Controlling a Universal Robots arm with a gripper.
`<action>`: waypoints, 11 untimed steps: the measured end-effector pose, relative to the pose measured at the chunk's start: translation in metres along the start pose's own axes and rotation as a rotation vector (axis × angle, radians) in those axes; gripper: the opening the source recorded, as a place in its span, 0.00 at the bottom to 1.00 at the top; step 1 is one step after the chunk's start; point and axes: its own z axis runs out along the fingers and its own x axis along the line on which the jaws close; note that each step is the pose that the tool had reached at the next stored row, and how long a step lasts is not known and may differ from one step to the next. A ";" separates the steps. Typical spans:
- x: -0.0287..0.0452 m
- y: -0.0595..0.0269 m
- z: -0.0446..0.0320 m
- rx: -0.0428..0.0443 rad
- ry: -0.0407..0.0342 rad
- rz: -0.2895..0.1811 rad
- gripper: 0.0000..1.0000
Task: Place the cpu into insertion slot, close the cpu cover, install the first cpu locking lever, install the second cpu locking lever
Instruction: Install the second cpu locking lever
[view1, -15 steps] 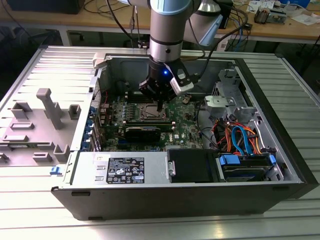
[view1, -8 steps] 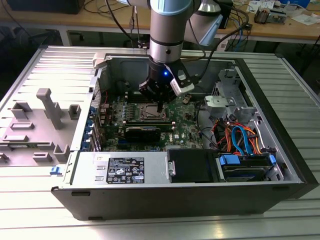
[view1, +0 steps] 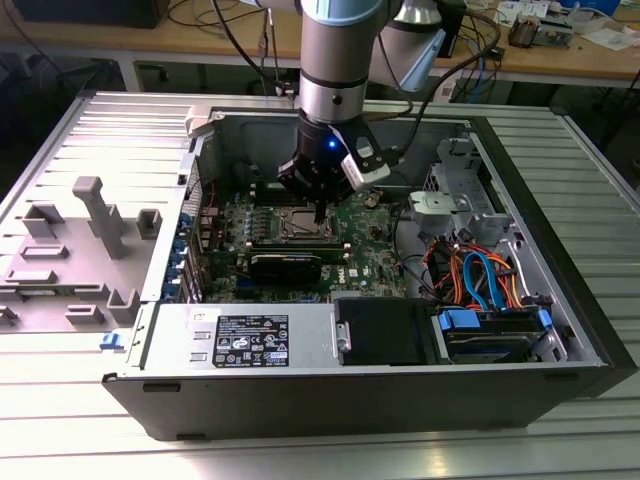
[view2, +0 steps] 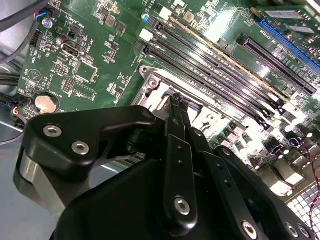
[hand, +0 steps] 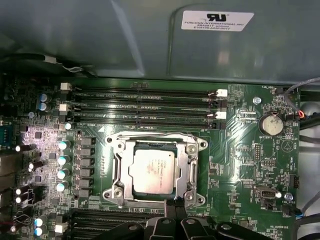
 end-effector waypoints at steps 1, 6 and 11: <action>0.0000 -0.0007 -0.0002 0.0001 0.0000 0.000 0.11; 0.0002 -0.0040 -0.0015 0.0000 0.0002 0.000 0.11; 0.0008 -0.0132 -0.0021 0.0000 0.0002 0.000 0.11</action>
